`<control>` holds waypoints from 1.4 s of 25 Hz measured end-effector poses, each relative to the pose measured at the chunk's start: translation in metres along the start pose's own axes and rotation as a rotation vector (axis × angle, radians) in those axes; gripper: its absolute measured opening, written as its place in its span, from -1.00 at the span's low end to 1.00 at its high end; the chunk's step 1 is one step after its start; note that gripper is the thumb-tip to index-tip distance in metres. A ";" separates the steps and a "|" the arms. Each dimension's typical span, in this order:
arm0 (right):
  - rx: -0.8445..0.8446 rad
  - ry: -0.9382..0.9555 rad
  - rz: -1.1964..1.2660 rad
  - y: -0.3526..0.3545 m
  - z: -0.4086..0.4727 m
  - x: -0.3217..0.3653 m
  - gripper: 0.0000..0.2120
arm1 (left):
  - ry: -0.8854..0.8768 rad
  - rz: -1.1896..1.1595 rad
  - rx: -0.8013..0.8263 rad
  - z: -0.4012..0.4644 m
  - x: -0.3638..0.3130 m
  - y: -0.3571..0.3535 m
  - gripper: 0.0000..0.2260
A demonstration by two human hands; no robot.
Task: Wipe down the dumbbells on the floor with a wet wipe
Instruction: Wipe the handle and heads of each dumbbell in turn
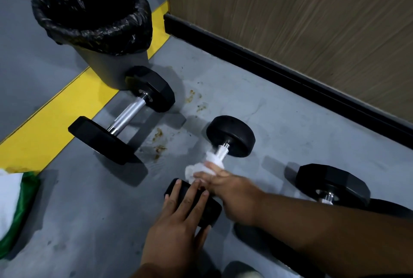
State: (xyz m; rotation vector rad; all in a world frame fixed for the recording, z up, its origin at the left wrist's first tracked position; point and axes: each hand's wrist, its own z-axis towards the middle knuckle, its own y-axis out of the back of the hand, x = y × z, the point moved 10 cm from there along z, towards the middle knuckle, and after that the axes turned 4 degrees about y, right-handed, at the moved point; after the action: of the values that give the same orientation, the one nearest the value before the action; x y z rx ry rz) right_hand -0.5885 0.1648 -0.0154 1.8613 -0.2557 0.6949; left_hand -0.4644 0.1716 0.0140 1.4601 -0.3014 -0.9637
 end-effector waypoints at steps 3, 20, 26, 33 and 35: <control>-0.012 0.066 -0.039 0.017 0.007 -0.007 -0.25 | -0.002 0.016 0.006 0.001 -0.002 0.001 -0.45; -0.023 0.034 -0.018 -0.001 -0.009 -0.014 -0.08 | -0.044 0.013 -0.040 0.004 -0.011 0.011 -0.57; -0.040 -0.098 -0.071 0.026 0.007 -0.055 -0.10 | -0.043 -0.007 -0.035 0.004 -0.010 0.010 -0.59; -0.041 0.150 -0.068 0.003 -0.005 -0.007 -0.20 | -0.037 -0.003 -0.035 0.005 -0.012 0.012 -0.60; -0.066 -0.038 -0.114 0.026 0.005 -0.043 -0.09 | -0.033 -0.010 -0.020 0.006 -0.011 0.012 -0.60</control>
State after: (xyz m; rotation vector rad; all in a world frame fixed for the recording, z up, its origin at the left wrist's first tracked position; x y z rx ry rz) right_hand -0.6344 0.1437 -0.0211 1.8119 -0.1933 0.5677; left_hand -0.4708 0.1728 0.0295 1.4297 -0.3076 -0.9969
